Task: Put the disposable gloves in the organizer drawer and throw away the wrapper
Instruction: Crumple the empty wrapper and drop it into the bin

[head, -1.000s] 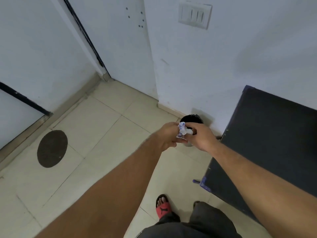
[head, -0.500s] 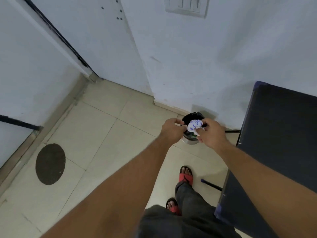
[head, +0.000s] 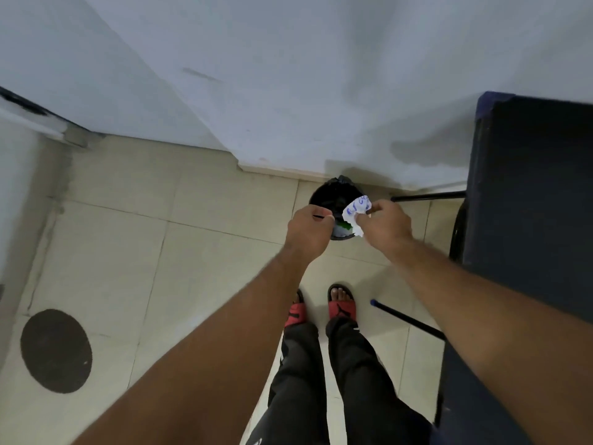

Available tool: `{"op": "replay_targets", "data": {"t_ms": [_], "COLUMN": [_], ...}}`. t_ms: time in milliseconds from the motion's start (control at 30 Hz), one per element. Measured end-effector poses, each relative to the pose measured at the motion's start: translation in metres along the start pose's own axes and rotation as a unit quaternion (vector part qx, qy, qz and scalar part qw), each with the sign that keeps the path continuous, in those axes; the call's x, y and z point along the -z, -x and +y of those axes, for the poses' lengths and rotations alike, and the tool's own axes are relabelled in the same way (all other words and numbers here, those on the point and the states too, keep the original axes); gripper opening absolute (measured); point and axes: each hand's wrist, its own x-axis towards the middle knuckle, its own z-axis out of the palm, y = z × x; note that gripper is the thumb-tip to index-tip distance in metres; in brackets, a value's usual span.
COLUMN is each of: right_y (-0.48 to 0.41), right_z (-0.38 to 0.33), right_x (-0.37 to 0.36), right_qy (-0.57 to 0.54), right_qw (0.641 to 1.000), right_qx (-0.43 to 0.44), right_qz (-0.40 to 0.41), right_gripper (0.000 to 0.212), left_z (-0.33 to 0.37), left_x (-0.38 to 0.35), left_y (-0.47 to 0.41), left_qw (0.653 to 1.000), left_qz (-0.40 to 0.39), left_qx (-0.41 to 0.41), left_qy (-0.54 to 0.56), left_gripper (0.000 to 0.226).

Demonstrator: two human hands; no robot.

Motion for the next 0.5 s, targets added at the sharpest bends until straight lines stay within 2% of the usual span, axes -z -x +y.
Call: {"op": "replay_targets", "data": {"t_ms": [100,367,433,500], "right_y": [-0.040,-0.118,-0.140,-0.149], "right_z": [0.003,0.015,0.021,0.027], "right_x": [-0.022,-0.075,-0.091,-0.103], "right_qy": [-0.040,-0.058,-0.073,-0.078], "right_qw": [0.998,0.990,0.986,0.984], "right_qx": [-0.046,-0.126,-0.143,-0.156], "right_qz": [-0.009,-0.028,-0.034,-0.047], "right_gripper": [0.015,0.011,0.015,0.033], "left_z": [-0.007,-0.037,-0.043,-0.052], "left_x": [-0.008,-0.020,-0.025,-0.029], "left_y": [-0.044,-0.124,-0.143,-0.154], "left_qw": [1.000,0.999,0.999,0.999], "left_qz": [-0.004,-0.007,-0.014,-0.019], "left_qx": [0.002,0.044,0.043,0.043], "left_qy": [0.001,0.006,-0.002,-0.007], "left_gripper": [0.014,0.020,0.021,0.022]}}
